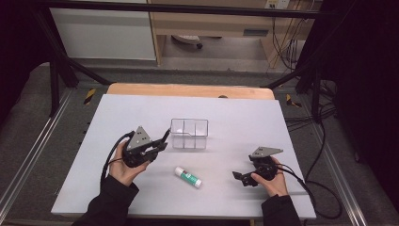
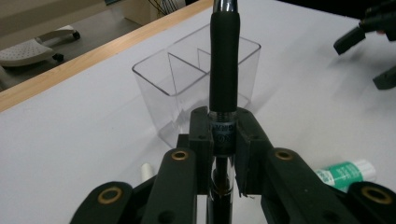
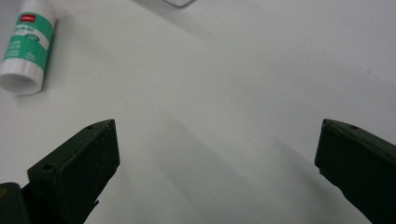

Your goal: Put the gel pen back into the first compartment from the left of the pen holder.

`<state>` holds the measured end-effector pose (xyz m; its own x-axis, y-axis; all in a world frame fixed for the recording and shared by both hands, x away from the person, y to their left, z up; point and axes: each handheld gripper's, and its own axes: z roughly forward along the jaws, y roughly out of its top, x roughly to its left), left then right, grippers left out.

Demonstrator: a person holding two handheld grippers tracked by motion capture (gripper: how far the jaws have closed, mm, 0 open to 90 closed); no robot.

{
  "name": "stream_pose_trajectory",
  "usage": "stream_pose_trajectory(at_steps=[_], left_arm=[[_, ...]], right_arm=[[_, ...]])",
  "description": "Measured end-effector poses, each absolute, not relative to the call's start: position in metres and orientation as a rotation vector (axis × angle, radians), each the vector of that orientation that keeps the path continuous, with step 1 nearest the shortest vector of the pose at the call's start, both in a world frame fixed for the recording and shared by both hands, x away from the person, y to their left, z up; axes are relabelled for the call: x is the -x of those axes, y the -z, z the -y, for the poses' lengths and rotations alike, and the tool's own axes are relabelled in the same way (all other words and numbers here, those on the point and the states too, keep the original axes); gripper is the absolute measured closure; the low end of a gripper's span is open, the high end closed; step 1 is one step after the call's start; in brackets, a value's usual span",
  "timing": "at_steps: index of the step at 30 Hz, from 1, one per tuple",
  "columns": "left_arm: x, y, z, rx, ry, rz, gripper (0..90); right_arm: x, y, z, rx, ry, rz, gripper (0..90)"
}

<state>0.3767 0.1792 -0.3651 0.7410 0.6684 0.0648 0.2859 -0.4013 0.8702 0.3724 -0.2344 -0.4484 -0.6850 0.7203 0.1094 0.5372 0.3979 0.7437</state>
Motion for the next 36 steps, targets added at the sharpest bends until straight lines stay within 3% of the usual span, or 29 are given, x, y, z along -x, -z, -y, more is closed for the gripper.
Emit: stream_pose_trajectory(at_steps=[8,36], left_arm=[[-0.386,0.353,-0.18,-1.909,-0.462,-0.791,78.3],[-0.428,0.327,-0.14,-1.795,-0.484,-0.843,78.3]], right_arm=[[-0.369,0.452,0.243,-1.142,-1.153,-2.424,0.4],[-0.368,0.451,0.245,-1.144,-1.156,-2.434,0.4]])
